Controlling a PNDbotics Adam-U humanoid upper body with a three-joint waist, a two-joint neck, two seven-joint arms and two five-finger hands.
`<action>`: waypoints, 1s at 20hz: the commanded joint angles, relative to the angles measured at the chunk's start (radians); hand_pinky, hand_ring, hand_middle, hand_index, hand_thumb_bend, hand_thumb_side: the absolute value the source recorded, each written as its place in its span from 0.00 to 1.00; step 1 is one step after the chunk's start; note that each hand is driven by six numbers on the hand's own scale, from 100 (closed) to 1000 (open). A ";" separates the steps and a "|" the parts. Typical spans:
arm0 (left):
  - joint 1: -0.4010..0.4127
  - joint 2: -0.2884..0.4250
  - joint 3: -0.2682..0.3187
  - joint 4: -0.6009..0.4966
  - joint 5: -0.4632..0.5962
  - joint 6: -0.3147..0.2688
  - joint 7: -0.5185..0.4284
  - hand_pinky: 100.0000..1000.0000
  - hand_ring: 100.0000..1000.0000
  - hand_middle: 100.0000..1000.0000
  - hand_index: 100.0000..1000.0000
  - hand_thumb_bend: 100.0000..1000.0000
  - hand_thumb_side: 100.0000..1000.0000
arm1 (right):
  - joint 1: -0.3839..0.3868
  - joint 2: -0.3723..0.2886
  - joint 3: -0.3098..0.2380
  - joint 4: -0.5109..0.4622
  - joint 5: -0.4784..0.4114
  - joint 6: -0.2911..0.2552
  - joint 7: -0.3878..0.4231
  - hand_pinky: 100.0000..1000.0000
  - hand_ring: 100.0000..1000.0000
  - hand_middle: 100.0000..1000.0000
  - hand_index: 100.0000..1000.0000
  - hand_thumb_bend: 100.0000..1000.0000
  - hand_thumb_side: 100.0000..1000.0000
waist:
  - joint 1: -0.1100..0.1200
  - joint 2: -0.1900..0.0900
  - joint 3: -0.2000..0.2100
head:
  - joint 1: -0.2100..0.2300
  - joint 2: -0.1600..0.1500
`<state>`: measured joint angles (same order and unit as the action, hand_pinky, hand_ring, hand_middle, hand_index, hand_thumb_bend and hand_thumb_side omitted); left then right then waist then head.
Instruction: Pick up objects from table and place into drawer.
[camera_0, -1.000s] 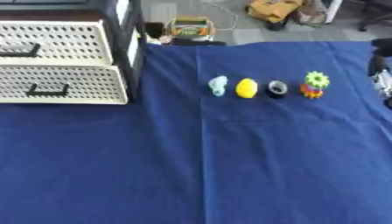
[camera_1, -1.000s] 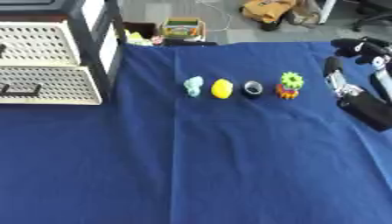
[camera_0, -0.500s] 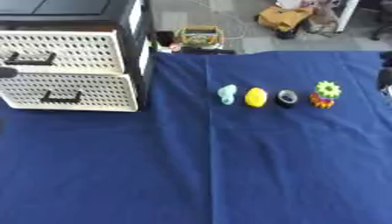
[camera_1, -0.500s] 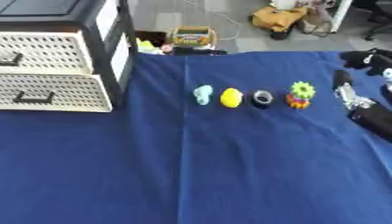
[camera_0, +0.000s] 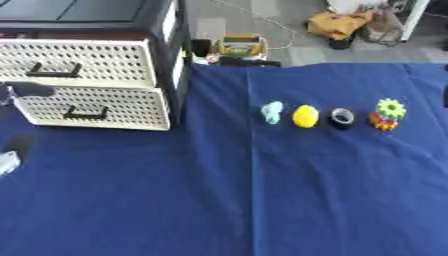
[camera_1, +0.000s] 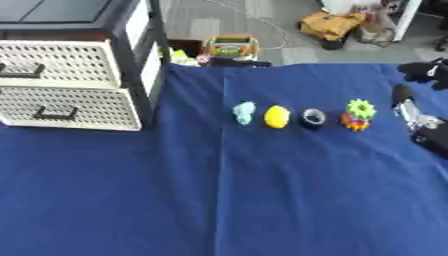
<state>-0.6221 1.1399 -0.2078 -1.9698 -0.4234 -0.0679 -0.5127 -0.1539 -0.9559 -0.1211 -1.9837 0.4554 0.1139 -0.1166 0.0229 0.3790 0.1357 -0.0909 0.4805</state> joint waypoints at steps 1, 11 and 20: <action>-0.047 0.026 -0.004 0.026 0.013 -0.012 -0.046 0.00 0.00 0.00 0.91 0.02 0.71 | -0.012 -0.037 -0.006 -0.016 -0.003 0.005 0.001 0.66 0.72 0.65 0.83 0.00 1.00 | 0.000 -0.018 0.004 | -0.006 -0.018; -0.223 -0.035 -0.029 0.165 -0.020 -0.066 -0.186 0.00 0.00 0.00 0.87 0.10 0.36 | -0.011 -0.033 -0.005 -0.016 -0.004 0.015 0.002 0.66 0.72 0.64 0.83 0.00 1.00 | 0.003 -0.018 0.015 | -0.011 -0.021; -0.395 -0.151 -0.036 0.359 -0.030 -0.105 -0.308 0.00 0.00 0.00 0.93 0.04 0.34 | -0.012 -0.027 -0.002 -0.016 -0.011 0.013 0.007 0.66 0.71 0.64 0.83 0.00 1.00 | 0.006 -0.019 0.021 | -0.012 -0.031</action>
<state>-0.9971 0.9791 -0.2529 -1.6304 -0.4467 -0.1706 -0.8041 -0.1581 -0.9557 -0.1157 -1.9837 0.4511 0.1277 -0.1105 0.0288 0.3798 0.1552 -0.1005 0.4632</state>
